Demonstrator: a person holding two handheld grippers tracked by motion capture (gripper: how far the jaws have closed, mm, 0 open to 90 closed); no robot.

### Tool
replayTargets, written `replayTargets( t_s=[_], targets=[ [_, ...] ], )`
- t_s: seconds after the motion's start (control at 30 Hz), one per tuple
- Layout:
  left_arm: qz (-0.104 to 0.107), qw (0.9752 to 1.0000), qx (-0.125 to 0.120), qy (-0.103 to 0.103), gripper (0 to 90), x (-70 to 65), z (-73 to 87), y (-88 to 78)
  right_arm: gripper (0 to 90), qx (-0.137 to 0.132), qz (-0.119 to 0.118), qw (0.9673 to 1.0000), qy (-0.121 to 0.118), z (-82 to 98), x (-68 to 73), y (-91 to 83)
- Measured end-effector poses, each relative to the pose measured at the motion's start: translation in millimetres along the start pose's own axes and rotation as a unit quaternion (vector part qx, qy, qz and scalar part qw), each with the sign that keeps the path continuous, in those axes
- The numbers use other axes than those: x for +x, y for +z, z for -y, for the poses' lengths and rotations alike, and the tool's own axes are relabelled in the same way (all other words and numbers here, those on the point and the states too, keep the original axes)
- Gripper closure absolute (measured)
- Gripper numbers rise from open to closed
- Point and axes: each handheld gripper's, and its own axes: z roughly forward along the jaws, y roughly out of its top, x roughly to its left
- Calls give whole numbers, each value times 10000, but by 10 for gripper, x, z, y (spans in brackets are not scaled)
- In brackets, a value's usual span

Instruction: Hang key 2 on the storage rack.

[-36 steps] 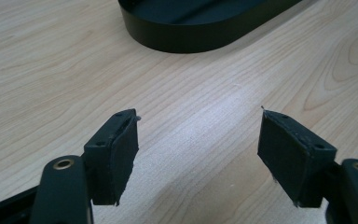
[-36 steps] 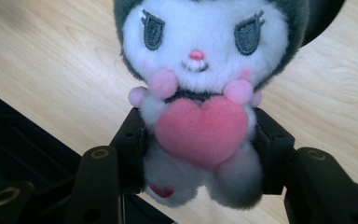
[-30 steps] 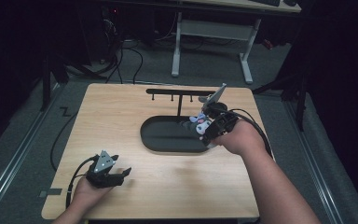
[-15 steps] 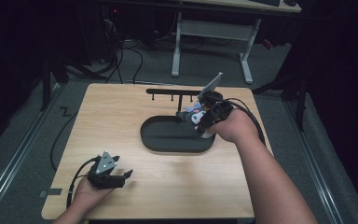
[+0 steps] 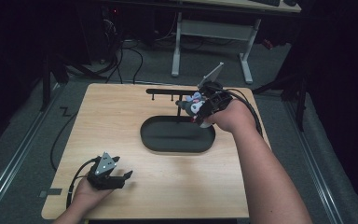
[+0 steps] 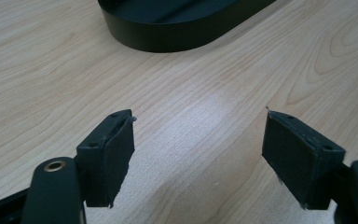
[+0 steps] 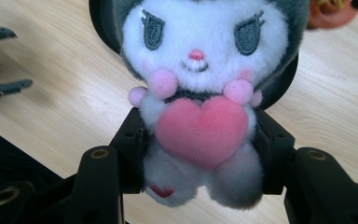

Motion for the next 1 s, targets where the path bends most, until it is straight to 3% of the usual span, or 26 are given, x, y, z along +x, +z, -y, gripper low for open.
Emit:
replayTargets(
  t_s=[0.47,1.0],
  targets=[
    [31,10000,-2,49,257,-26,-3,0,482,-154,174,9996,134,-127,-68,-94],
    [95,9998,106,141,257,-30,6,32,481,-159,329,9991,226,-150,-166,33]
  ],
)
